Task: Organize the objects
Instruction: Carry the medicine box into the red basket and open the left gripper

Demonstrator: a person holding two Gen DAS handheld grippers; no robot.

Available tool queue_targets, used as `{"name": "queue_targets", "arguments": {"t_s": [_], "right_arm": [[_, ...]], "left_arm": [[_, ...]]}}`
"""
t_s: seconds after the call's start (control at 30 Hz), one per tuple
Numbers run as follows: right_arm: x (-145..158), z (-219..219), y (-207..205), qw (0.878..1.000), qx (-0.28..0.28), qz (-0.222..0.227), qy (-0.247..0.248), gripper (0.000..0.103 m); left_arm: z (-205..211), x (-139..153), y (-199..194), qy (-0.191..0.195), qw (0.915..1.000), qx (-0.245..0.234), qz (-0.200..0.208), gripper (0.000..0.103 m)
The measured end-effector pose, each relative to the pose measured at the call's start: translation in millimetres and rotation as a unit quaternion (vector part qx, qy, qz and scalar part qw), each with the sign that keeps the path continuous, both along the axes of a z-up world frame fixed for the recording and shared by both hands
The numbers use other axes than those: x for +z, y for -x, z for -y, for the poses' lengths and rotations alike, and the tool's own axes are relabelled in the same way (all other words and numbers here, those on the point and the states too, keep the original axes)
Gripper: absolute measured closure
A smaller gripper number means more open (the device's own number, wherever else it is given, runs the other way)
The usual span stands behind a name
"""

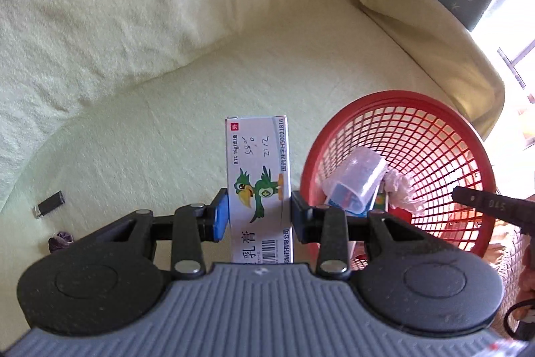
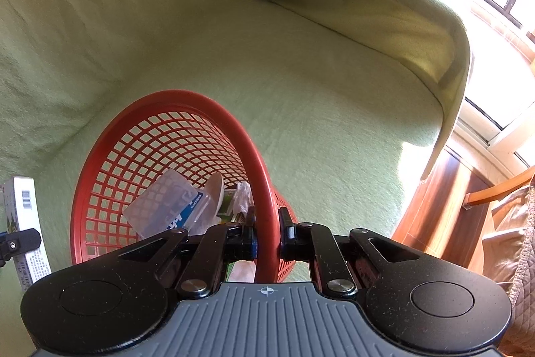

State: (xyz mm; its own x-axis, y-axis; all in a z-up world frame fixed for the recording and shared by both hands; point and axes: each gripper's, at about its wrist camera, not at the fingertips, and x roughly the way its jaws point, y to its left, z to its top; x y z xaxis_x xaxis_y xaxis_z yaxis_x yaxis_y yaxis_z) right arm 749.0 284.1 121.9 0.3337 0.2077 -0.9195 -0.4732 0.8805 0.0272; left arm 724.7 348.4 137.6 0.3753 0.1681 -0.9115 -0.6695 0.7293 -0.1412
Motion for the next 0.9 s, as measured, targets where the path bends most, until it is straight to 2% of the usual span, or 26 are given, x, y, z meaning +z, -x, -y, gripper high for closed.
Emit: {"name": "queue_targets", "arguments": {"t_s": [0.23, 0.63, 0.77, 0.9], "right_arm": [[-0.2, -1.4, -0.1, 1.0, 0.007, 0.002, 0.0, 0.095], [-1.5, 2.5, -4.5, 1.0, 0.011, -0.003, -0.005, 0.095], [-0.9, 3.1, -5.1, 1.0, 0.012, -0.004, -0.006, 0.095], [-0.4, 1.9, -5.2, 1.0, 0.013, -0.005, -0.007, 0.095]], "left_arm": [[23.7, 13.6, -31.0, -0.007, 0.9987, -0.049, 0.016, 0.07], [63.8, -2.0, -80.5, -0.001, 0.9902, -0.139, 0.001, 0.07], [67.2, -10.3, -91.8, 0.025, 0.9871, -0.158, -0.005, 0.07], [72.7, -8.3, -92.0, 0.014, 0.9861, -0.165, -0.003, 0.061]]}}
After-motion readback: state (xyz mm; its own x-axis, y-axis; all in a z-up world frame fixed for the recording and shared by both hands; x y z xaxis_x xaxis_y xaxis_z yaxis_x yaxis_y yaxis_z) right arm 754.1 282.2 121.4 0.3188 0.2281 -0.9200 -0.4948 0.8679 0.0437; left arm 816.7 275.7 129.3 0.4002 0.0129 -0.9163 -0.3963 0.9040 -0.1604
